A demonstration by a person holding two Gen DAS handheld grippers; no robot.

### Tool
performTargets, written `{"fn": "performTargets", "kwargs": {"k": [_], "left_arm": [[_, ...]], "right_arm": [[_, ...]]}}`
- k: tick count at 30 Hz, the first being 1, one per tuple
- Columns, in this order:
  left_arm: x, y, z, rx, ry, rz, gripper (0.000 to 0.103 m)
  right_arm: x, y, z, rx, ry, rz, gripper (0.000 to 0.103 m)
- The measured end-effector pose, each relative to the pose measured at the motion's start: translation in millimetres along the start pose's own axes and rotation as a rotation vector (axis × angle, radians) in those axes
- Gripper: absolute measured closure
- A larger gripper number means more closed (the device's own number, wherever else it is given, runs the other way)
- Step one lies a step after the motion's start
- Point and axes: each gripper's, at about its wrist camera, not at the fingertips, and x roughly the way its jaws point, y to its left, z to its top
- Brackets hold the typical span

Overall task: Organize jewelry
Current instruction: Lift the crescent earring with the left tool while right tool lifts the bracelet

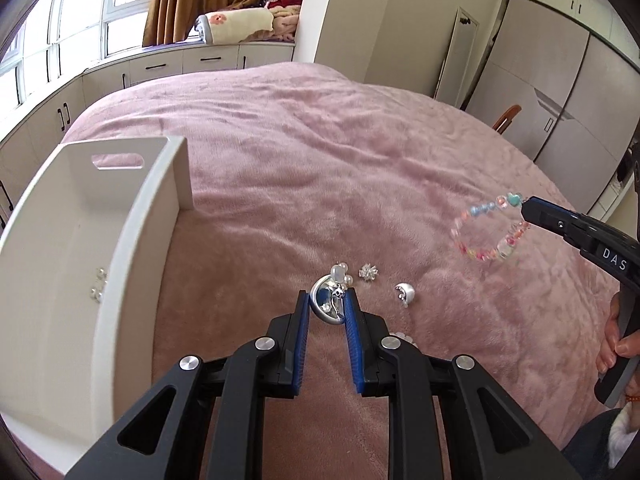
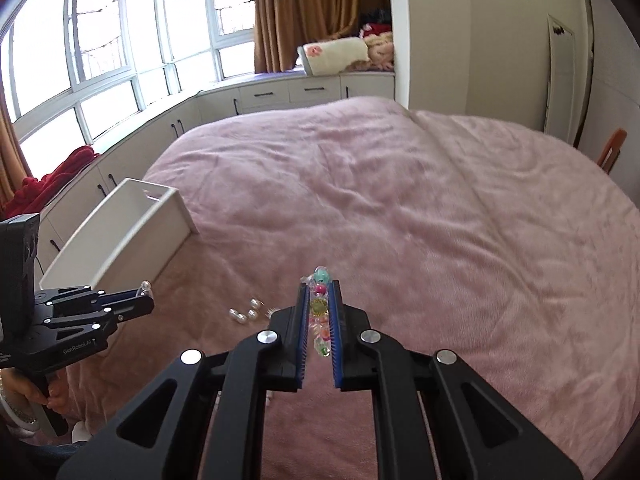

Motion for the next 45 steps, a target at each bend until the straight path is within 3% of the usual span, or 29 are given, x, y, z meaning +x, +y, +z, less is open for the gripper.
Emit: {"fn": "performTargets", "kwargs": {"k": [6,11,19,23,28,30,32,36,38,45], "left_arm": [[-43.0,14.1,9.5,-0.014,-0.070,-0.002,0.081],[-73.0,47.8,17.2,-0.090,-0.091,-0.013,0.081],[-109.0,104.4,14.5,-0.144,-0.135,0.061,0.081],[-109.7,115.2,6.1,-0.137,-0.122,0.067,0.081],[-101.9,113.3,0.4,-0.136,-0.108,0.052,0.081],[-99.2,108.8,0.7,-0.131,-0.105,0.049,0.081],[-96.8,101.9,2.1,-0.121,-0.103,0.039,0.081],[-91.0,88.2,4.2,-0.096,-0.094,0.028,0.081],[-86.9,81.3,4.2,-0.083,-0.084,0.021,0.081],[-75.4,61.8,-0.6,-0.043,-0.051,0.011,0.080]], "right_arm": [[-22.3,45.6,31.5,-0.078,-0.064,0.029,0.093],[-33.9,92.2,56.8,-0.156,-0.112,0.060,0.094],[-23.6,153.4,84.0,-0.218,-0.133,0.123,0.095],[4.8,151.4,68.2,-0.215,-0.068,0.089,0.094],[46.9,118.1,23.7,-0.167,0.098,0.043,0.092],[60.1,105.6,5.9,-0.143,0.146,0.030,0.087],[69.0,96.4,-9.4,-0.116,0.177,0.027,0.079],[84.9,82.2,-32.9,-0.062,0.225,0.036,0.077],[94.0,77.9,-42.7,-0.047,0.246,0.038,0.070],[124.2,72.0,-63.8,-0.015,0.320,0.059,0.068]]}}
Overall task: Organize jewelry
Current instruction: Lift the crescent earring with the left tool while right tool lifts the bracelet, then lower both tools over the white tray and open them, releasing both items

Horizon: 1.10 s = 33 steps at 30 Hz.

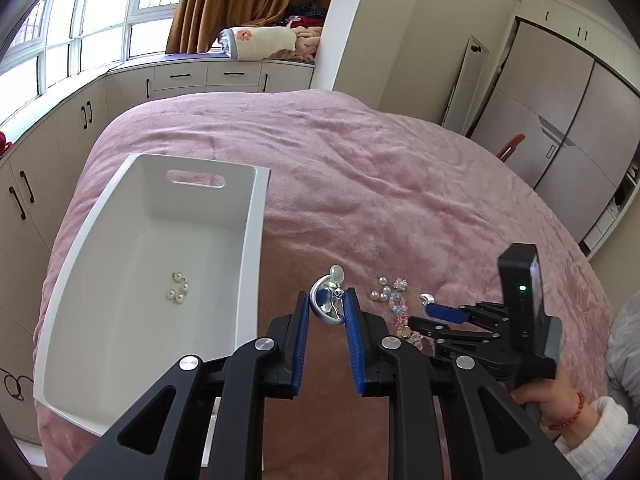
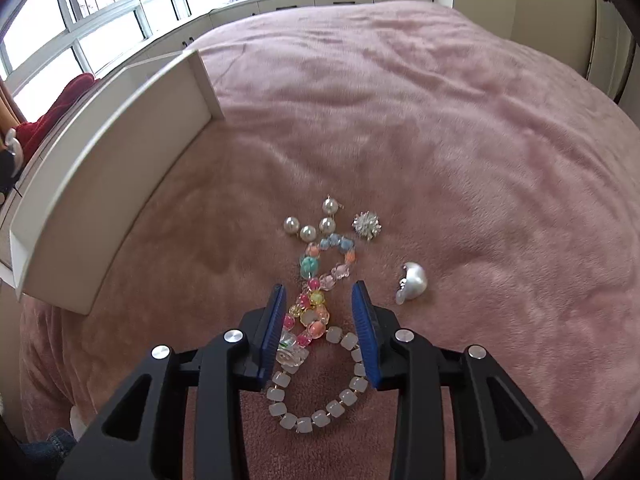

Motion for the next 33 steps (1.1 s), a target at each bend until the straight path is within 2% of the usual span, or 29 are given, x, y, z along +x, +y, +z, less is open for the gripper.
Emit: {"fn": "performTargets", "kwargs": {"k": [3,6,7,10,21,29,33], "left_arm": [[3.1,-6.2,-2.4,0.015,0.011,0.000,0.080],[4.4,-8.7,-4.4,0.021,0.016,-0.001,0.080],[5.1,-8.9,-4.8,0.021,0.017,-0.001,0.080],[7.8,-9.0,-5.9,0.019,0.024,-0.008,0.080],[5.0,-7.8,-5.0,0.013,0.010,-0.032,0.080],[-12.0,-4.5,2.6,0.002,-0.028,-0.048,0.080],[-21.1,1.9,7.6,-0.007,-0.047,-0.038,0.080]], "right_arm": [[15.1,-1.0,-0.4,0.000,0.033,-0.004,0.068],[22.9,0.2,-0.7,0.008,0.046,0.027,0.071],[24.4,0.5,-0.7,0.012,0.051,0.039,0.082],[24.8,1.0,0.3,0.038,0.048,0.061,0.093],[-34.3,16.4,23.2,-0.007,-0.085,0.073,0.094],[-95.6,50.1,62.9,-0.076,-0.219,0.139,0.094],[-113.0,75.1,88.3,-0.120,-0.267,0.176,0.094]]}}
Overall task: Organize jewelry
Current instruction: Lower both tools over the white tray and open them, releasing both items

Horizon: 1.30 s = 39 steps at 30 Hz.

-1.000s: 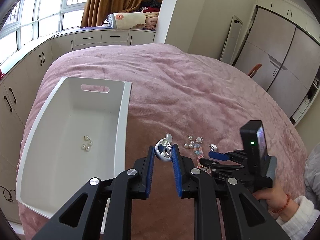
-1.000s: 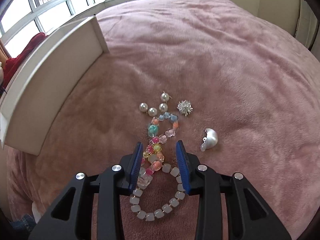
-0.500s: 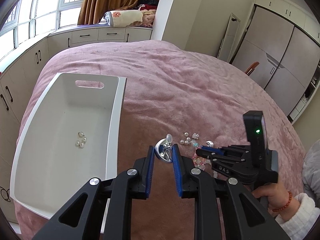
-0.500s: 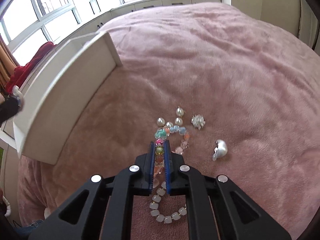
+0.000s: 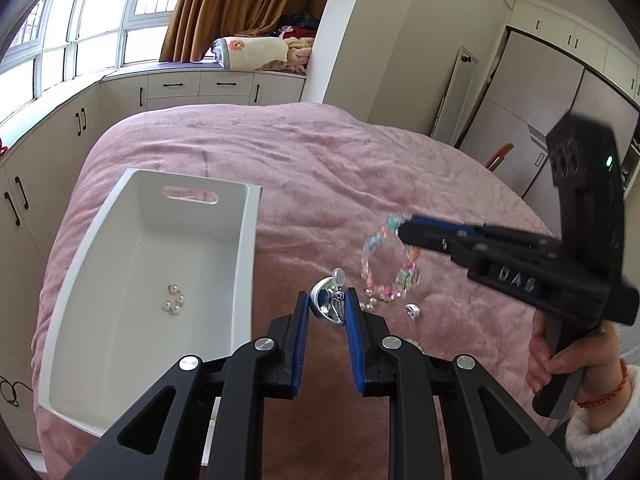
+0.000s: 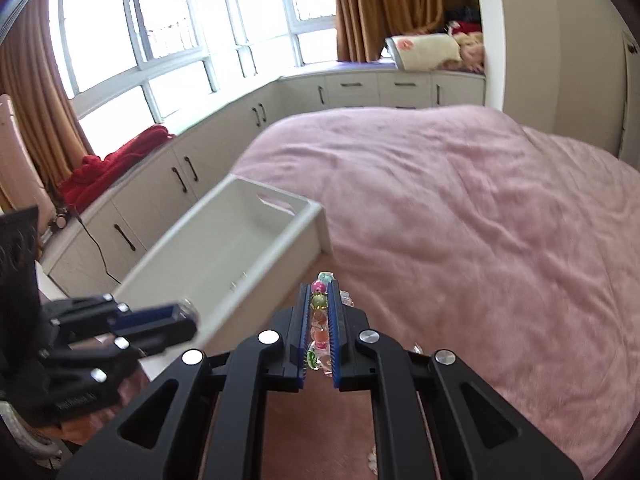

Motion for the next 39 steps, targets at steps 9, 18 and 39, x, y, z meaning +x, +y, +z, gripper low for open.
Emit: {"fn": "performTargets", "kwargs": {"k": [9,18,39], "left_arm": [[-18.2,37.1,8.7,-0.039,-0.027,0.068,0.080],[-3.4,83.1,10.6,-0.044,0.043,0.157,0.080],[33.6,118.5,-3.1,-0.100,0.152,0.198,0.052]], "right_arm": [[20.8,61.2,61.4,-0.093,-0.042,0.082,0.094],[101.7,107.0,78.8,-0.125,0.084,0.158,0.094],[164.3,108.4,62.8,-0.084,0.190,0.129,0.054]]}}
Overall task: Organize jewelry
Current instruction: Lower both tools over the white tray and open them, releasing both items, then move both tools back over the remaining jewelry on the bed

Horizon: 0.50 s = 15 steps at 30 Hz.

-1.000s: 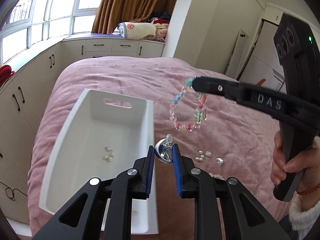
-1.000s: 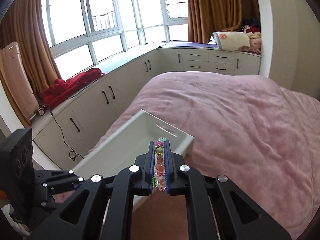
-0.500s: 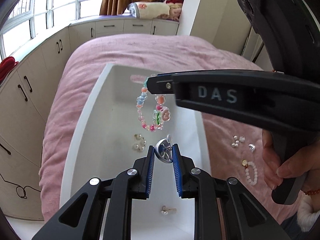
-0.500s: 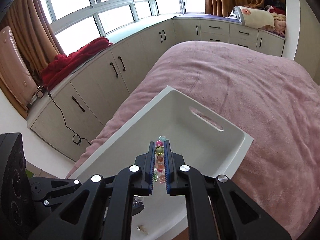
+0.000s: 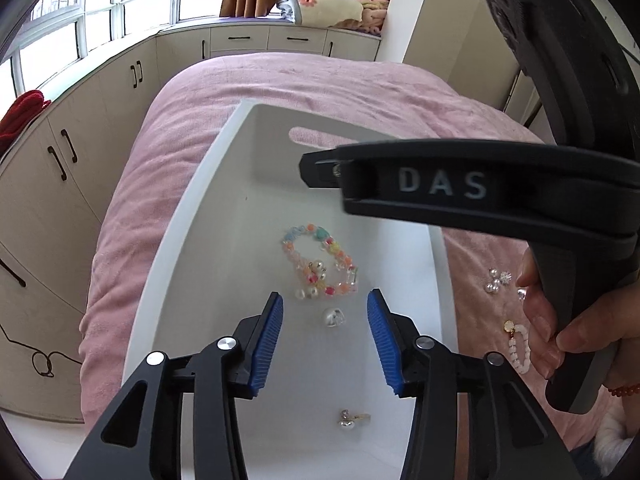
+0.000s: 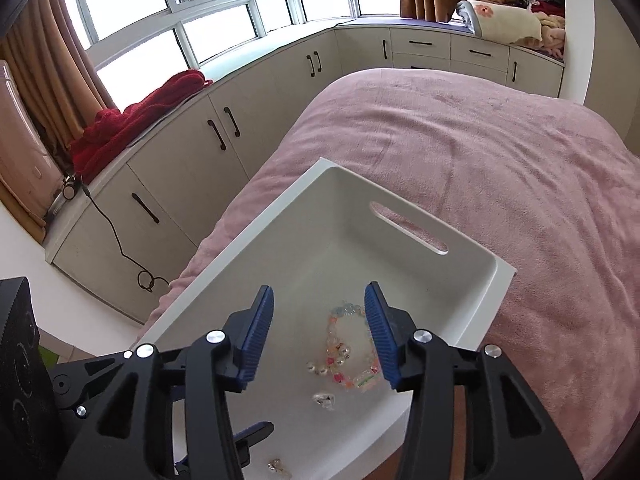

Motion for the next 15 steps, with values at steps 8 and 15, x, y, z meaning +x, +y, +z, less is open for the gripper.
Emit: {"fn": "performTargets", "kwargs": {"k": [8,15], "left_arm": [[-40.8,-26.0,9.1,0.016,-0.111,-0.020,0.036],[-66.5,-80.7,18.6,0.075,-0.163,-0.121,0.031]], "right_arm": [[-90.7,-30.8,0.4,0.019,-0.162,-0.016,0.027],[-171.0,-80.7,-25.3,0.094,-0.269,-0.072,0.019]]}}
